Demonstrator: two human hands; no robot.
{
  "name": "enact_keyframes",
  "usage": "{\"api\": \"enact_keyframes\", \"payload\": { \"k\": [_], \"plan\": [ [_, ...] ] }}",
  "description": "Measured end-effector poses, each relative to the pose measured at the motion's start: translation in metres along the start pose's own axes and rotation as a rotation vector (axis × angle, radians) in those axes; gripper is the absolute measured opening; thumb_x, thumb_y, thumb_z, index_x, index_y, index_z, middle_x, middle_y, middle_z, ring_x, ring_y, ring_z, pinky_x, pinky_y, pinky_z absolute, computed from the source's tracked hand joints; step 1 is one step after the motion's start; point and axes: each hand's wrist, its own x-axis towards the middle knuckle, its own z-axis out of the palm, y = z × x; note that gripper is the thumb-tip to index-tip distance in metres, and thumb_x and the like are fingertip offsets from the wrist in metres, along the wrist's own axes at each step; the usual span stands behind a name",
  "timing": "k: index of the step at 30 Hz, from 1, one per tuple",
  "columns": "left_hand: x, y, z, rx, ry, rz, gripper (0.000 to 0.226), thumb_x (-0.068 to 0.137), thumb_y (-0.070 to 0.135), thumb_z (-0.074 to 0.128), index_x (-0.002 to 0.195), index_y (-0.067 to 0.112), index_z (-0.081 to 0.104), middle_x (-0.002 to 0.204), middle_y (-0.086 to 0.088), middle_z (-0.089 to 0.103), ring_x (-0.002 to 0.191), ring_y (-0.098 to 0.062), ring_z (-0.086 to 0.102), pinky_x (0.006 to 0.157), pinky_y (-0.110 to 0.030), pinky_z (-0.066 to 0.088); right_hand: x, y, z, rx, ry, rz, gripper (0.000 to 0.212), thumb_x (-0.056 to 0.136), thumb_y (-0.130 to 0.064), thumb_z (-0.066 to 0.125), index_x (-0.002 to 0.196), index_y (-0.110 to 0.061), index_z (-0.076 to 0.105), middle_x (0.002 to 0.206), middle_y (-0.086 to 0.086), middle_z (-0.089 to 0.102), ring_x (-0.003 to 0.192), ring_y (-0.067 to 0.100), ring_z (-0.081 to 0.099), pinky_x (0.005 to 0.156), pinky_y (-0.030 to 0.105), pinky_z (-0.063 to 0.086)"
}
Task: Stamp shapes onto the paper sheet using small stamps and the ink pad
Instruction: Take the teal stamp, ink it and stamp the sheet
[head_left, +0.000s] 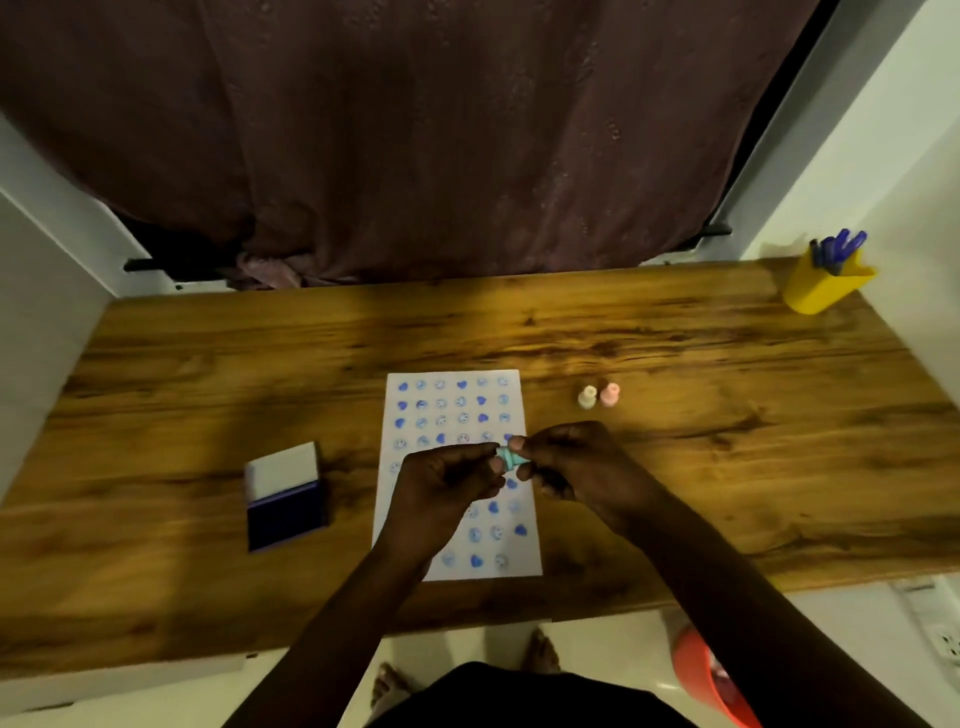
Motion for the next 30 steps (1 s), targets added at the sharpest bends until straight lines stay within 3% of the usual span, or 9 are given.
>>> {"api": "enact_keyframes", "payload": {
  "k": [2, 5, 10, 14, 16, 19, 23, 26, 30],
  "plan": [
    [-0.004, -0.003, -0.014, -0.018, 0.032, 0.001, 0.022, 0.089, 0.016, 0.078, 0.104, 0.031, 0.082, 0.102, 0.002, 0.083, 0.094, -0.021, 0.079, 0.074, -0.024, 0.062, 0.004, -0.001, 0.011, -0.012, -0.053, -0.035, 0.019, 0.087, -0.029, 0.081, 0.1, -0.016, 0.082, 0.091, 0.01, 0.081, 0.073, 0.012, 0.071, 0.068, 0.024, 0.054],
    [-0.009, -0.008, -0.037, -0.044, 0.097, -0.023, 0.021, 0.089, 0.016, 0.077, 0.11, 0.015, 0.079, 0.1, -0.003, 0.083, 0.094, -0.025, 0.08, 0.076, -0.029, 0.064, 0.009, -0.005, 0.029, -0.063, -0.097, -0.118, 0.025, 0.084, -0.014, 0.083, 0.109, -0.014, 0.081, 0.098, 0.007, 0.081, 0.082, 0.015, 0.074, 0.074, 0.024, 0.057],
    [-0.023, -0.009, -0.078, -0.092, 0.202, -0.066, 0.015, 0.09, 0.011, 0.077, 0.104, 0.007, 0.08, 0.095, -0.01, 0.083, 0.092, -0.03, 0.079, 0.079, -0.033, 0.065, 0.021, -0.012, 0.066, -0.207, -0.058, -0.274, 0.031, 0.08, -0.005, 0.084, 0.11, -0.01, 0.079, 0.106, 0.0, 0.081, 0.097, 0.008, 0.076, 0.085, 0.024, 0.062],
    [-0.042, -0.014, -0.118, -0.113, 0.282, -0.033, 0.014, 0.091, 0.009, 0.075, 0.098, 0.019, 0.08, 0.099, -0.008, 0.082, 0.096, -0.029, 0.078, 0.082, -0.042, 0.065, 0.035, -0.016, 0.106, -0.391, -0.05, -0.366, 0.029, 0.081, -0.015, 0.085, 0.109, -0.017, 0.08, 0.104, -0.007, 0.08, 0.095, 0.001, 0.074, 0.082, 0.015, 0.057],
    [-0.052, -0.018, -0.14, -0.169, 0.345, -0.052, 0.019, 0.091, 0.009, 0.076, 0.108, 0.016, 0.076, 0.103, -0.007, 0.081, 0.099, -0.028, 0.078, 0.081, -0.039, 0.064, 0.042, -0.019, 0.129, -0.48, -0.058, -0.384, 0.03, 0.081, -0.023, 0.086, 0.109, -0.021, 0.079, 0.101, -0.009, 0.079, 0.092, -0.001, 0.073, 0.078, 0.013, 0.056],
    [-0.067, -0.026, -0.172, -0.134, 0.431, -0.068, 0.03, 0.091, 0.015, 0.076, 0.12, 0.013, 0.072, 0.105, -0.001, 0.081, 0.097, -0.021, 0.079, 0.078, -0.033, 0.064, 0.051, -0.02, 0.167, -0.619, -0.106, -0.413, 0.026, 0.083, -0.031, 0.084, 0.107, -0.023, 0.078, 0.101, -0.009, 0.079, 0.092, 0.002, 0.072, 0.083, 0.022, 0.059],
    [-0.091, -0.032, -0.209, -0.135, 0.474, -0.06, 0.019, 0.094, 0.019, 0.074, 0.112, 0.014, 0.078, 0.101, -0.007, 0.082, 0.091, -0.024, 0.079, 0.076, -0.031, 0.063, 0.06, -0.019, 0.217, -0.806, -0.191, -0.489, 0.025, 0.089, -0.034, 0.077, 0.109, -0.019, 0.075, 0.105, -0.003, 0.078, 0.096, 0.011, 0.071, 0.081, 0.029, 0.06],
    [-0.107, -0.034, -0.231, -0.137, 0.505, -0.049, 0.014, 0.096, 0.019, 0.072, 0.106, 0.012, 0.079, 0.098, -0.009, 0.081, 0.09, -0.027, 0.077, 0.076, -0.032, 0.062, 0.068, -0.017, 0.25, -0.97, -0.229, -0.538, 0.026, 0.093, -0.032, 0.072, 0.114, -0.015, 0.072, 0.11, 0.004, 0.076, 0.102, 0.018, 0.071, 0.077, 0.027, 0.057],
    [-0.121, -0.038, -0.251, -0.119, 0.548, -0.041, 0.011, 0.096, 0.013, 0.07, 0.096, 0.009, 0.079, 0.088, -0.014, 0.078, 0.083, -0.026, 0.075, 0.075, -0.032, 0.062, 0.076, -0.014, 0.283, -1.205, -0.246, -0.585, 0.028, 0.096, -0.035, 0.067, 0.117, -0.016, 0.068, 0.113, 0.007, 0.074, 0.105, 0.024, 0.07, 0.084, 0.041, 0.06]
  ]
}}
